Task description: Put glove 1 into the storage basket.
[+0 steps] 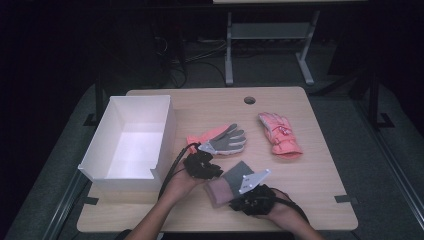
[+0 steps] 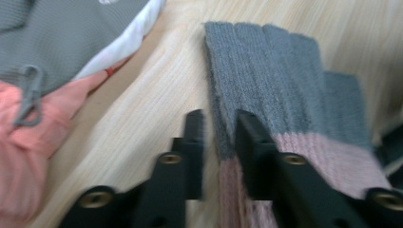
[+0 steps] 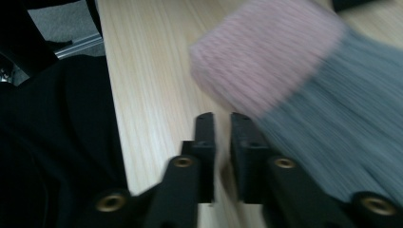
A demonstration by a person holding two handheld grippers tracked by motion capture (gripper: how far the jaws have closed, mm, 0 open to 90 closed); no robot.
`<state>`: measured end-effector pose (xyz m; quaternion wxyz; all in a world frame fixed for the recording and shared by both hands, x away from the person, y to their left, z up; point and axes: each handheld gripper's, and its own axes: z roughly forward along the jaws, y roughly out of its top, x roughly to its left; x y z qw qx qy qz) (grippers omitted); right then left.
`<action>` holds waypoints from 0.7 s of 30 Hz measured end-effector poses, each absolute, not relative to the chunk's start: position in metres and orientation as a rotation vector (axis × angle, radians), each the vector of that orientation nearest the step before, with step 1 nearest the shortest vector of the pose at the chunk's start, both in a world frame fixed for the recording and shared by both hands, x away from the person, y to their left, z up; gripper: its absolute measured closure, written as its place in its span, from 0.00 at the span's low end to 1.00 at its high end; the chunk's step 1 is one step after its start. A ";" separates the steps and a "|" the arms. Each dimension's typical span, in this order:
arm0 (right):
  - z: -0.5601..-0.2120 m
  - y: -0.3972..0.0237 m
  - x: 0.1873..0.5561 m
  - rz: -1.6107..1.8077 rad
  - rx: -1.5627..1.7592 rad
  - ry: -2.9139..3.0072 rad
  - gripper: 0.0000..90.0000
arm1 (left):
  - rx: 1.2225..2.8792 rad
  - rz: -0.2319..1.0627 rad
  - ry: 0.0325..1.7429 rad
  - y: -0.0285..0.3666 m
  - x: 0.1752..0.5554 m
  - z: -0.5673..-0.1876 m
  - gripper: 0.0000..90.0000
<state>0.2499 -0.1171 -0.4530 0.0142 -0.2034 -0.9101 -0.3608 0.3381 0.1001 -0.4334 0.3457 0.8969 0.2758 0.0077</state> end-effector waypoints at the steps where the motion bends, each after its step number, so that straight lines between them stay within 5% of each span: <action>1: -0.452 -0.123 0.248 -1.130 -0.665 -2.820 0.82 | 2.311 0.021 0.716 0.102 0.337 -0.430 0.72; 14: -0.453 -0.201 0.237 -1.186 -0.993 -2.788 0.31 | 2.374 0.006 0.553 0.081 0.325 -0.425 0.20; 21: -0.456 -0.210 0.245 -1.168 -1.106 -2.793 0.15 | 2.417 0.015 0.531 0.065 0.322 -0.438 0.15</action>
